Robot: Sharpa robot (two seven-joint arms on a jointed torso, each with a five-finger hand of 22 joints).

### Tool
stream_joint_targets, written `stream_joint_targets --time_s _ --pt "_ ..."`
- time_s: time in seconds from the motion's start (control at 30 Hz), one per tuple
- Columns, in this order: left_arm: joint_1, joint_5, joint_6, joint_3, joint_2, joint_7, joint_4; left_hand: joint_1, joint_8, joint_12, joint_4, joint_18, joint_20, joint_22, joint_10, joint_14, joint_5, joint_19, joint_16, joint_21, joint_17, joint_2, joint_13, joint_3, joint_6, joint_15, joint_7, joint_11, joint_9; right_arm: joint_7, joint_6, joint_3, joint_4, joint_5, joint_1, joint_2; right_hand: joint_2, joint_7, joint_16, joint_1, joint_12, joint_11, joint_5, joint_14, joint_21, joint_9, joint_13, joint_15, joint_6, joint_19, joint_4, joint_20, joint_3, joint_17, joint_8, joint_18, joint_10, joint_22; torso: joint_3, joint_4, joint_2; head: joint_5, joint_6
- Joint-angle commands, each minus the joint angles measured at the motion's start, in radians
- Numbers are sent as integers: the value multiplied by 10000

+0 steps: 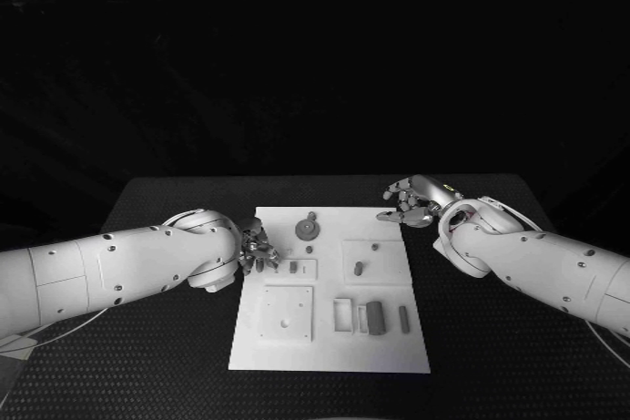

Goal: Assemble the parts on the task board

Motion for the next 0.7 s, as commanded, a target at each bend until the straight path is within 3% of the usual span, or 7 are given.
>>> stream_joint_targets --time_s 0.03,0.7 --pt "-34 -167 251 -4 59 -29 -31 73 52 24 -374 -145 -9 13 65 29 72 29 41 48 -13 0 0 429 66 -21 -1 15 7 14 102 4 22 -12 -3 4 12 275 68 -86 35 11 -3 -84 -1 13 -18 18 -225 1 -14 -95 56 -13 -62 302 -79 8 6 -2 3 4 -14" --pt "-166 -504 146 -2 274 47 -353 37 59 36 -328 -145 -11 36 74 33 73 45 53 48 -7 16 6 444 81 -20 -4 12 2 19 100 4 26 -12 -3 -15 6 275 72 -92 40 11 -3 -88 2 16 -25 19 -228 -3 -14 -95 74 -18 -63 302 -83 10 20 -5 2 -7 -17"
